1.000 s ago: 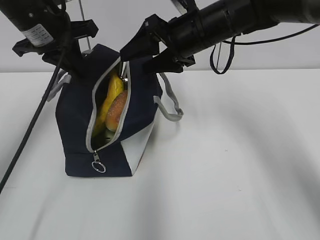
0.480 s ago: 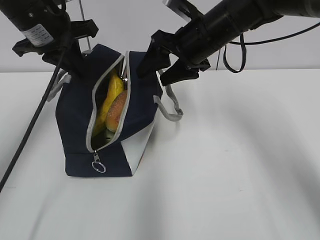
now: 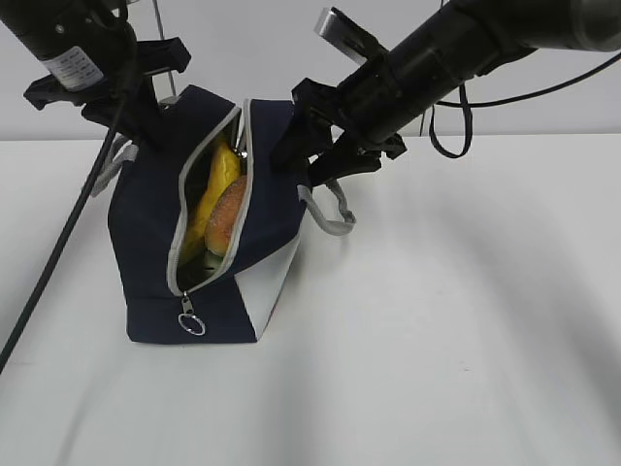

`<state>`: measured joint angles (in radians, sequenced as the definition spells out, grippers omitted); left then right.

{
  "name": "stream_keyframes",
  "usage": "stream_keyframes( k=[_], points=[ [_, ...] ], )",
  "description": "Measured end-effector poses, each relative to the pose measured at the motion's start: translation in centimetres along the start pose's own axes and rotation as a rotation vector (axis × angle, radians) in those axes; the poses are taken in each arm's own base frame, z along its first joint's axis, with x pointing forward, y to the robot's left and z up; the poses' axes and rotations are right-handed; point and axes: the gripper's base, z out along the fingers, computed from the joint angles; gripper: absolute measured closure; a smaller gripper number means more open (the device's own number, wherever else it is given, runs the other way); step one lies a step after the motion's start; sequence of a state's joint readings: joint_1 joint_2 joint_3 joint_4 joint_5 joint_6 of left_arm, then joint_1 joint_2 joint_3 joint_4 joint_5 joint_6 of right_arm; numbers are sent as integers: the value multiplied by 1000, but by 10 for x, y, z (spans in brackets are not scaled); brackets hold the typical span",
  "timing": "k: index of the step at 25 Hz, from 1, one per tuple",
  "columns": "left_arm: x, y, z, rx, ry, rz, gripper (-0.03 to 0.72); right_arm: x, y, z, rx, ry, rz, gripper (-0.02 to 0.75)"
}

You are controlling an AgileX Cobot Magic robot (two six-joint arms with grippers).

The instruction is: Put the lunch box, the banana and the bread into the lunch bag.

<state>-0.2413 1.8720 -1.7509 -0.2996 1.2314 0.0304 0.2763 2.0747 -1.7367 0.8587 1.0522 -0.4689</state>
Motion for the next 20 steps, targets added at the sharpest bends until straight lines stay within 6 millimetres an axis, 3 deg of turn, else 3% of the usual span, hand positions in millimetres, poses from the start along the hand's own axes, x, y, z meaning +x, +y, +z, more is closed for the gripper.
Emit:
stream_keyframes(
  k=[5,11,16,20],
  points=[
    [0,0,0,0,0,1,688,2,-7,12,-35,18,43,387],
    [0,-1,0,7,-3,-2,688,2,-7,12,-42,21,47,691],
    [-1,-15,3,36,-18,22,688,3,-6,12,-49,34,47,731],
    [1,-38,9,58,-38,70,688,1,5,-3,-40,14,17,734]
  ],
)
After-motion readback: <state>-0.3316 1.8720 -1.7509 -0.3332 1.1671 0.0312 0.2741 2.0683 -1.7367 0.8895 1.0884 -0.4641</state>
